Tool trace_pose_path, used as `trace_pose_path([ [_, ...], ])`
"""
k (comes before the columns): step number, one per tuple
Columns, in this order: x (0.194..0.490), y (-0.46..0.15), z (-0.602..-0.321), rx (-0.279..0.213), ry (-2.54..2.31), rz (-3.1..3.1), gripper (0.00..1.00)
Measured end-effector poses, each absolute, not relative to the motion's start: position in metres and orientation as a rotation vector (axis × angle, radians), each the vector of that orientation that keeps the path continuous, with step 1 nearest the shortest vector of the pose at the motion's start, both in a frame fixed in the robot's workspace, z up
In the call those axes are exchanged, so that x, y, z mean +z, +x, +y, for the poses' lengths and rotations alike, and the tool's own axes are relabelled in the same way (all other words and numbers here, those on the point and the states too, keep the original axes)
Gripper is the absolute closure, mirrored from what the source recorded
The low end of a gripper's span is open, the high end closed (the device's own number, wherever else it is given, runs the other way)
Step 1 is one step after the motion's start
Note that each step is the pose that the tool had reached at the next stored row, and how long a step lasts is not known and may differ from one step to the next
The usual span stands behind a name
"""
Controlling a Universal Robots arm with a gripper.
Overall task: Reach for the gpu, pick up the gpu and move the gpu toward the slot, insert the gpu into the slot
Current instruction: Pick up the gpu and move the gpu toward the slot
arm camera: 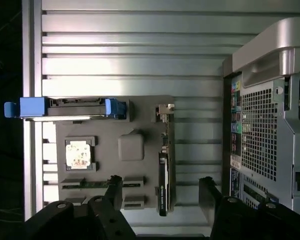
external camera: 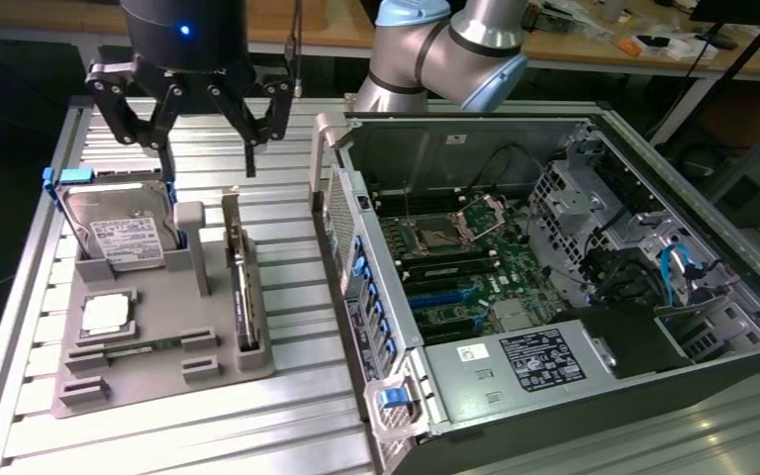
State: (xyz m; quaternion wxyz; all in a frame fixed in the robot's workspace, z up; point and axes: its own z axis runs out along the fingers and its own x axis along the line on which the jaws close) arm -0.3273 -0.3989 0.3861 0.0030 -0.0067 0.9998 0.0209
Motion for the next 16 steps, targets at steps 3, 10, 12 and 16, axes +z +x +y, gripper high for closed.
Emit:
trace_pose_path([
  [3, 0.381, -0.327, -0.399, 0.066, -0.046, 3.137, 0.28],
  [10, 0.367, -0.327, -0.399, 0.066, -0.1, 3.143, 0.28],
  [12, 0.363, -0.327, -0.399, 0.066, -0.111, 3.145, 0.29],
  [16, 0.355, -0.327, -0.399, 0.067, -0.131, 3.151, 0.36],
])
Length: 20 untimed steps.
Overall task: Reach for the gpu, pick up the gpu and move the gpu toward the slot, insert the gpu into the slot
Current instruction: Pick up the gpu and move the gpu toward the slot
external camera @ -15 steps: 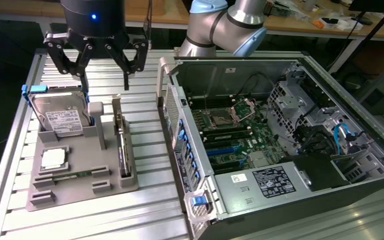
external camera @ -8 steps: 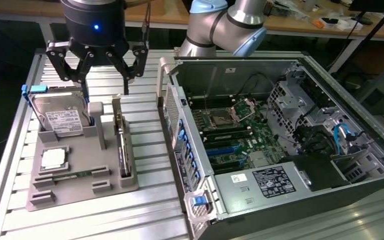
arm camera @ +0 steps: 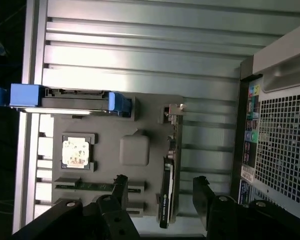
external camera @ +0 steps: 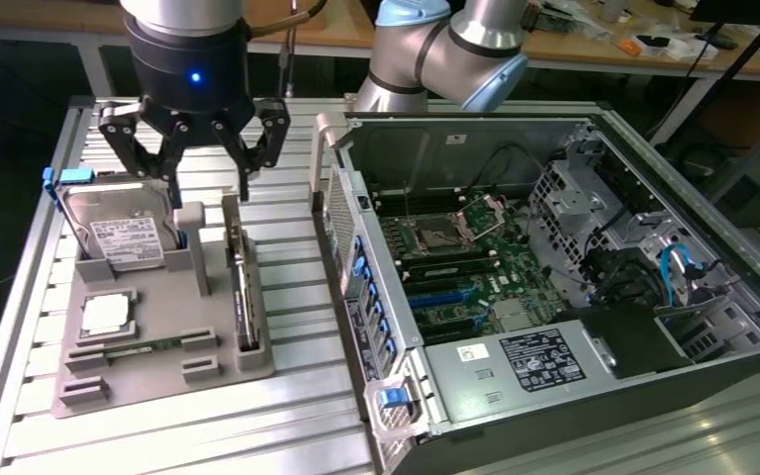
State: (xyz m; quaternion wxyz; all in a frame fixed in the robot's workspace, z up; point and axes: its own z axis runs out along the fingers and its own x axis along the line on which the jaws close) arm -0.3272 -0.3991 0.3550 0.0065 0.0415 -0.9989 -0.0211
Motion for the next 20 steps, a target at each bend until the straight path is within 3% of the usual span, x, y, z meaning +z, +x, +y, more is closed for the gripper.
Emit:
trace_pose_path([
  [20, 0.329, -0.316, -0.421, -0.069, 0.139, -3.064, 0.36],
])
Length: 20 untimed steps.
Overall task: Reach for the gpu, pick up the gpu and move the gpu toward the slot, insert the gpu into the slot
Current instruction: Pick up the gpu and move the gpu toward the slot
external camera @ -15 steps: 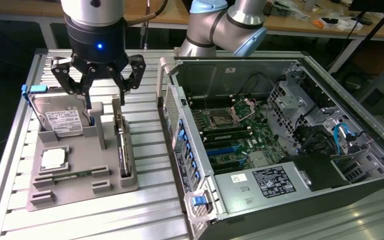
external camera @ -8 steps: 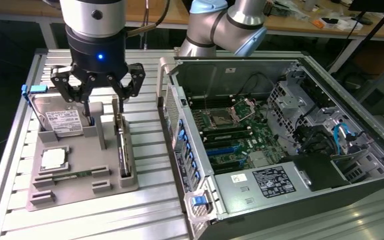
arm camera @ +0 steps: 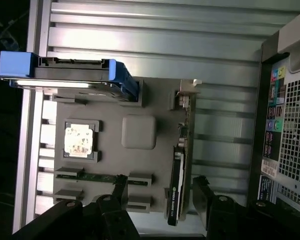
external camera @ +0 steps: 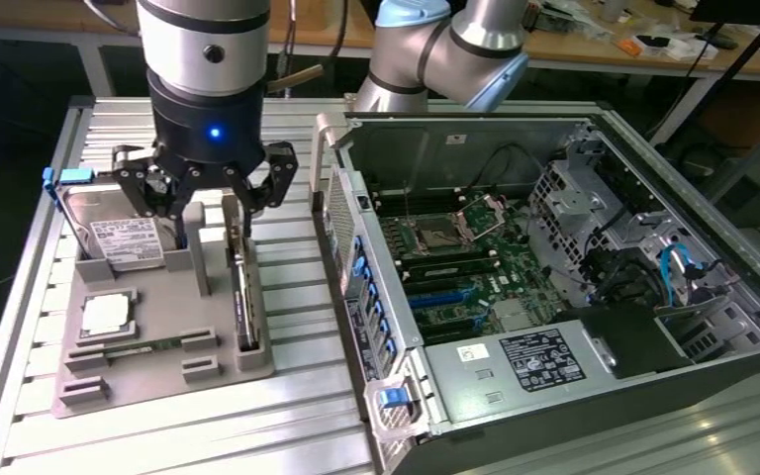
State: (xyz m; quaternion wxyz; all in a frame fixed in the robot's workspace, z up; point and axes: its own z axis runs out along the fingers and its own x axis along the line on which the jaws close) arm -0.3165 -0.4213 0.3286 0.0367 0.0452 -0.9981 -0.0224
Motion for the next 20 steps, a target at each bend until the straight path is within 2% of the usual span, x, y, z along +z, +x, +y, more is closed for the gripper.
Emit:
trace_pose_path([
  [20, 0.307, -0.306, -0.423, -0.057, 0.14, -3.091, 0.36],
])
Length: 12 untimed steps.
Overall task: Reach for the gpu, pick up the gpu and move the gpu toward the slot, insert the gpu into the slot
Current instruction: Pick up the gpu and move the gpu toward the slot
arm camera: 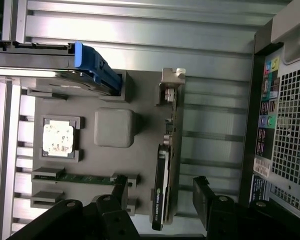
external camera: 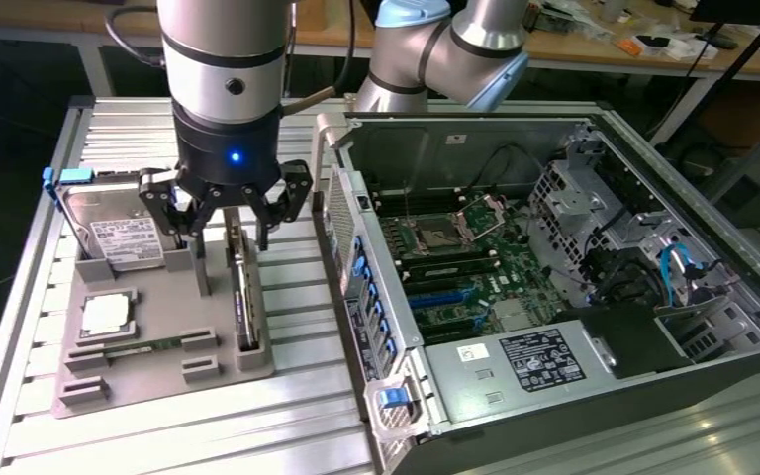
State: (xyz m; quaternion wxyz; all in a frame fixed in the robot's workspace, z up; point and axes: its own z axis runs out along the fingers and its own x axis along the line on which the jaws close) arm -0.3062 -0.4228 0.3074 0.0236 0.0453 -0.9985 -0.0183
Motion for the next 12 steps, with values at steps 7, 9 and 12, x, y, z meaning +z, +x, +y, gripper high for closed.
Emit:
trace_pose_path([
  [7, 0.3019, -0.3062, -0.4223, -0.009, 0.139, -3.091, 0.36],
  [9, 0.3005, -0.3062, -0.4217, 0.003, 0.138, -3.093, 0.36],
  [12, 0.2992, -0.3062, -0.4206, 0.005, 0.138, -3.101, 0.36],
])
